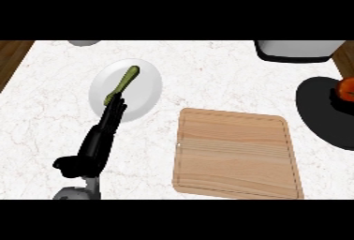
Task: Pick the tomato from the cutting board and place it in the pan
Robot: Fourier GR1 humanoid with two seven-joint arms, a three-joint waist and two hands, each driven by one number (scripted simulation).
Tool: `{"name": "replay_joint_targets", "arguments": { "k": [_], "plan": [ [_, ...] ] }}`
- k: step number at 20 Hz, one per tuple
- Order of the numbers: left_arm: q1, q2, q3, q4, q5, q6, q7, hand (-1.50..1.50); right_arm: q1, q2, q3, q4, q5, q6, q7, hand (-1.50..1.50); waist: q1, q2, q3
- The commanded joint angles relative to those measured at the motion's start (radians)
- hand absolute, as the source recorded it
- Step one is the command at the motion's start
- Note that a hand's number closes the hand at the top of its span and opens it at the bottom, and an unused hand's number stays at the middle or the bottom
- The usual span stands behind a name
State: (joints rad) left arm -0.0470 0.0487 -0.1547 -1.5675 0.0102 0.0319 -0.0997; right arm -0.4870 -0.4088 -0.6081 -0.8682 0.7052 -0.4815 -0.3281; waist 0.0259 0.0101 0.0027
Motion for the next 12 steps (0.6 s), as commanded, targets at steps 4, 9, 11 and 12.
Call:
{"name": "replay_joint_targets", "arguments": {
  "k": [4,9,11,12],
  "plan": [
    [-0.014,0.017,0.018,-0.020,0.014,-0.021,0.022,0.00,-0.171,-0.151,-0.092,0.400,-0.075,-0.081,-0.206,1.50,0.014,0.005,0.001],
    [-0.018,-0.013,-0.024,0.024,-0.006,-0.026,-0.024,0.00,-0.128,-0.208,0.060,0.538,0.103,0.135,-0.004,-1.50,0.045,0.022,0.001],
    [-0.042,-0.023,-0.030,0.017,-0.019,-0.008,0.008,0.00,-0.191,-0.221,0.057,0.593,0.087,0.234,0.022,-1.50,0.049,0.020,0.003],
    [-0.032,-0.020,-0.026,0.014,-0.015,-0.012,-0.013,0.00,-0.213,-0.193,0.045,0.607,0.059,0.284,0.003,-1.50,0.056,0.020,0.004]
  ]
}}
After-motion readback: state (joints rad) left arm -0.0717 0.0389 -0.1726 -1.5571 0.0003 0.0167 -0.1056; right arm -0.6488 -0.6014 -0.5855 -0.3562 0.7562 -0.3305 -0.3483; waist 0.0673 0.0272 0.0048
